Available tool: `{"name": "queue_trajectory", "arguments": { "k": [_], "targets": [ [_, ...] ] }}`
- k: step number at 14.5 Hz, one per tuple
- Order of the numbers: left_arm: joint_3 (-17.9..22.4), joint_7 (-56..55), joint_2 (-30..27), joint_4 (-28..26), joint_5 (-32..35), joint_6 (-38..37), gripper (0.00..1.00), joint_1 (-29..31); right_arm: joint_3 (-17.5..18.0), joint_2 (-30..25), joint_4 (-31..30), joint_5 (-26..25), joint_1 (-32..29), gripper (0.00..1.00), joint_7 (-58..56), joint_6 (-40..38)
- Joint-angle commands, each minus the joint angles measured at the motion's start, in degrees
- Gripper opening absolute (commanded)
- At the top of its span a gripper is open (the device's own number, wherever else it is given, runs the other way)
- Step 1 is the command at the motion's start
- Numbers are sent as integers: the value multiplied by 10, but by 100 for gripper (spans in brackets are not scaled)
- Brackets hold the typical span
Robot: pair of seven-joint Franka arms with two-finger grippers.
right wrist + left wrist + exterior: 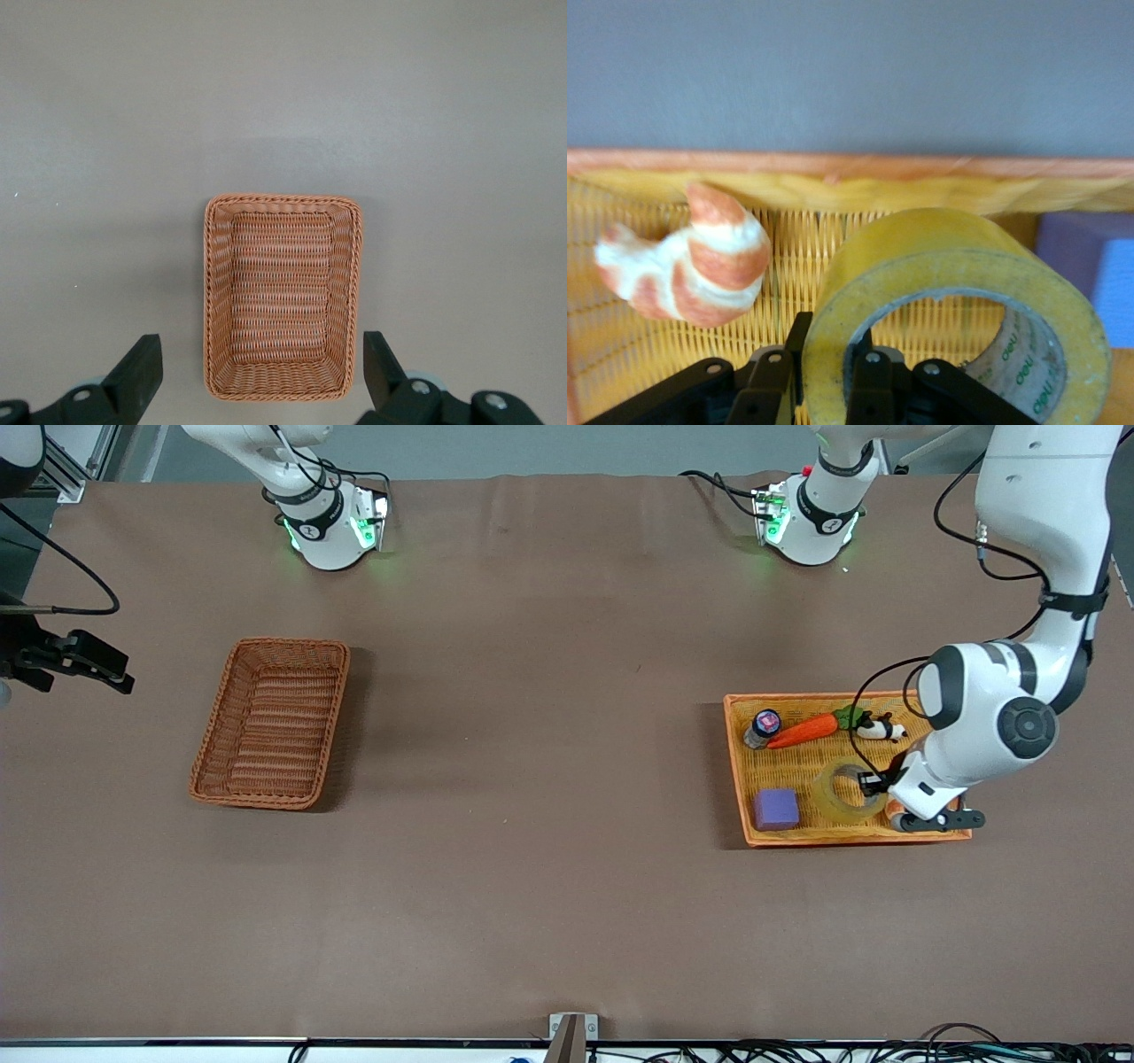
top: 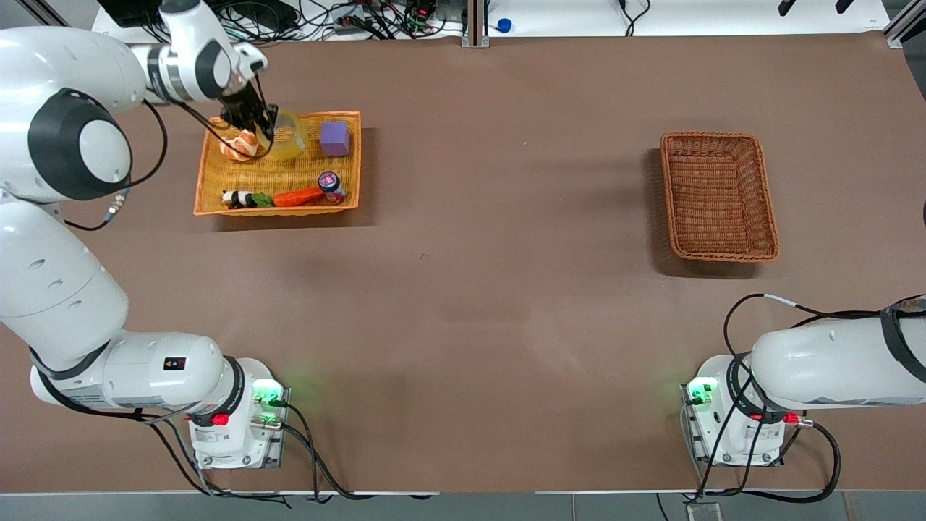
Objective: Move tape to another basket
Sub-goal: 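Lift the tape roll with the left gripper and carry it toward the basket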
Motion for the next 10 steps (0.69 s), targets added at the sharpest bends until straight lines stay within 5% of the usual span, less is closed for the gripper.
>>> {"name": "queue_trajectory", "arguments": {
  "k": [1, 5, 10],
  "targets": [
    [-21, -11, -8, 90, 10, -75, 0, -5, 3, 2, 6, 11, -8, 100, -5, -4],
    [-75, -29, 7, 170, 9, -87, 0, -16, 3, 2, 6, 11, -8, 100, -5, -4],
    [-149, -188, 39, 219, 34, -90, 0, -54, 3, 2, 6, 11, -9, 100, -5, -5]
  ]
}}
